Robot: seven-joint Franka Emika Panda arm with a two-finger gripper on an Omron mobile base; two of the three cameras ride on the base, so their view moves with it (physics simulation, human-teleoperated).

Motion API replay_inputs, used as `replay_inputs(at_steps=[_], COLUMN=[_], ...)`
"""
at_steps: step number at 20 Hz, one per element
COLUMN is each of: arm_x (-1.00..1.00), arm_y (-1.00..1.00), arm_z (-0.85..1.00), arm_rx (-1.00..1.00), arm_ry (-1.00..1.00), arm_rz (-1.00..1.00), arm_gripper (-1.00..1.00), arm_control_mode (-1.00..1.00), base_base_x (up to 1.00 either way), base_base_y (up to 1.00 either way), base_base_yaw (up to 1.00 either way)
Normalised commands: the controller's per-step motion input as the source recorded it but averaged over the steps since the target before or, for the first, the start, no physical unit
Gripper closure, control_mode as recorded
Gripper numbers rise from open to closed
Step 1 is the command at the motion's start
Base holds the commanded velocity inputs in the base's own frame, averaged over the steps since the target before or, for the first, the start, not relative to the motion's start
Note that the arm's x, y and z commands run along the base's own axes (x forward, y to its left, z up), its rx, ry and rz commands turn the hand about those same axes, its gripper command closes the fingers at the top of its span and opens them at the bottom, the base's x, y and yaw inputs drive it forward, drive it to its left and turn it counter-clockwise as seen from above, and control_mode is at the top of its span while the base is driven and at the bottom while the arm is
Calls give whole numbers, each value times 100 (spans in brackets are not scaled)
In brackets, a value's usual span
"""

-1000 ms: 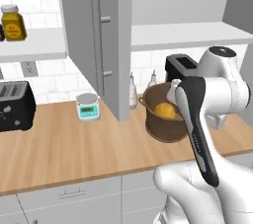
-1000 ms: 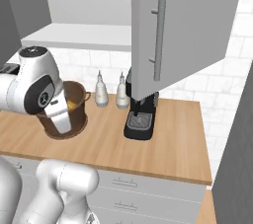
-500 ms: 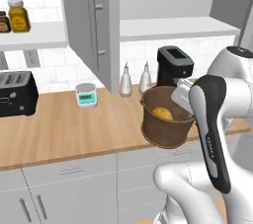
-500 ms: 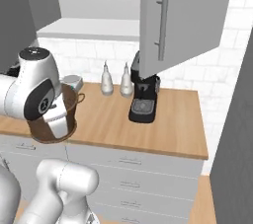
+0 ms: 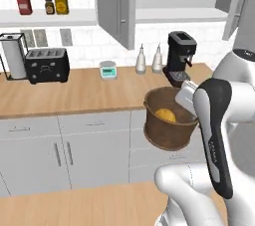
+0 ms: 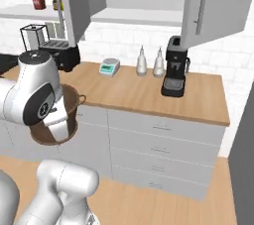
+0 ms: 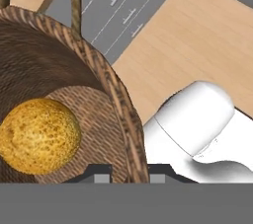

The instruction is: Open the cabinet, pick up the bread from the cabinet and place it in the basket. Then move the basket to the dining counter.

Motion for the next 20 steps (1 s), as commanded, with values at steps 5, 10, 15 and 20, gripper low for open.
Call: replay_inputs(at_steps=[5,10,15,20], arm_x=[0,0,0,0], arm_y=[0,0,0,0], arm_z=[0,0,0,0], arm_rx=[0,0,0,0], arm_ry=[0,0,0,0], arm_rz=[0,0,0,0], arm_gripper=[100,100,100,100], arm_control_mode=[100,100,100,100], base_base_x=[-2,0,0,0], base_base_y=[2,0,0,0], base_base_yaw=[100,100,100,100])
